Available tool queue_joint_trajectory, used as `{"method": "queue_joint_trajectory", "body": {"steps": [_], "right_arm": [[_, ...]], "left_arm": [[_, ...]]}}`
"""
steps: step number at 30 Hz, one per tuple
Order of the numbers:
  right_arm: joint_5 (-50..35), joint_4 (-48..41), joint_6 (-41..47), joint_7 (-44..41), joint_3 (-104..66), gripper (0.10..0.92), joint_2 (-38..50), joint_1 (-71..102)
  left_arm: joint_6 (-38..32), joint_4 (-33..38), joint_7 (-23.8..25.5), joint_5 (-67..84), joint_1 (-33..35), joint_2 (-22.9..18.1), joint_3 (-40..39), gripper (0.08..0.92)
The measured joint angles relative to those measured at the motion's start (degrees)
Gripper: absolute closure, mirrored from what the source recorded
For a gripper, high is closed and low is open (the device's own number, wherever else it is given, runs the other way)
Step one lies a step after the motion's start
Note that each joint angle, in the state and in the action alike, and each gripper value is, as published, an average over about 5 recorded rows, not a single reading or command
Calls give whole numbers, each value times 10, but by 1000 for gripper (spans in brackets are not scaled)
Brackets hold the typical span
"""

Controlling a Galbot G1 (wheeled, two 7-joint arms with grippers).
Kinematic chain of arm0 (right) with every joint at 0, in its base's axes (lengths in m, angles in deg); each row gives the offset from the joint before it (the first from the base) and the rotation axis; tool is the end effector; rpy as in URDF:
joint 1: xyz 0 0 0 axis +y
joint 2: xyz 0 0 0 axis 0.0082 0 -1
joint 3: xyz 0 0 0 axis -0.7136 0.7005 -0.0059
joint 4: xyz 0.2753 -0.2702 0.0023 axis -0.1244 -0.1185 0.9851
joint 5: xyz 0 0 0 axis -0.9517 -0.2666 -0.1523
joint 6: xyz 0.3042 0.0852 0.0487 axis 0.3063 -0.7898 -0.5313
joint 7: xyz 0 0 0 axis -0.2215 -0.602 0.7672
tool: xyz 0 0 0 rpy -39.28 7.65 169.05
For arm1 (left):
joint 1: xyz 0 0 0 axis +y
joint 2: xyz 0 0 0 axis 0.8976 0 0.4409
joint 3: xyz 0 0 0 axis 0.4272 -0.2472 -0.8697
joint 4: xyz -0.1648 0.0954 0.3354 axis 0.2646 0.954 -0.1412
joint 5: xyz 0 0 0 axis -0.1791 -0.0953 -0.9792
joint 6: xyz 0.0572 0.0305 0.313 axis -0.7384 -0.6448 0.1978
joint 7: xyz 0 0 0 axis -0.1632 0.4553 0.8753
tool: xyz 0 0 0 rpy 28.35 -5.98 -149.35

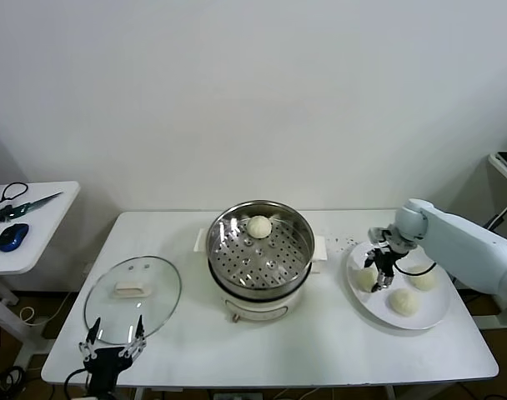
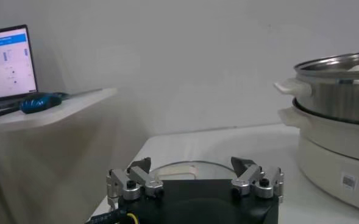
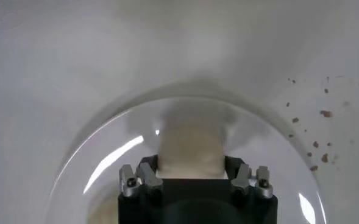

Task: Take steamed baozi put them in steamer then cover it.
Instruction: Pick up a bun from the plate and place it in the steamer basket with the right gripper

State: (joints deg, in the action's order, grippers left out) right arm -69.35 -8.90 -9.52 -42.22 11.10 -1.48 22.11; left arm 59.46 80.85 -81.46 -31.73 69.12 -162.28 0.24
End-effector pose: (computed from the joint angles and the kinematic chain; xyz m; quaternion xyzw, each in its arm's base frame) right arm 0.5536 -0.2155 -0.2268 0.5222 -0.5359 0.4804 0.4575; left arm 0.0447 0.0646 -0.3600 0.0842 -0.9873 -0.0689 0.1159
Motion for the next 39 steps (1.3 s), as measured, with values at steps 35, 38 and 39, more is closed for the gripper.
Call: {"method": "queue_joint_trajectory", "body": {"steps": [35, 38, 39], "right_arm": [[-357, 121, 117, 76, 239, 332, -198, -350], [-369, 121, 124, 90, 248, 331, -227, -343], [-372, 120, 125, 94, 251, 330, -236, -339]], "left_arm": [[-3, 35, -4, -11, 19, 17, -43, 177], [-3, 35, -4, -15, 18, 17, -46, 177], [-3, 35, -4, -16, 17, 17, -46, 177]]}}
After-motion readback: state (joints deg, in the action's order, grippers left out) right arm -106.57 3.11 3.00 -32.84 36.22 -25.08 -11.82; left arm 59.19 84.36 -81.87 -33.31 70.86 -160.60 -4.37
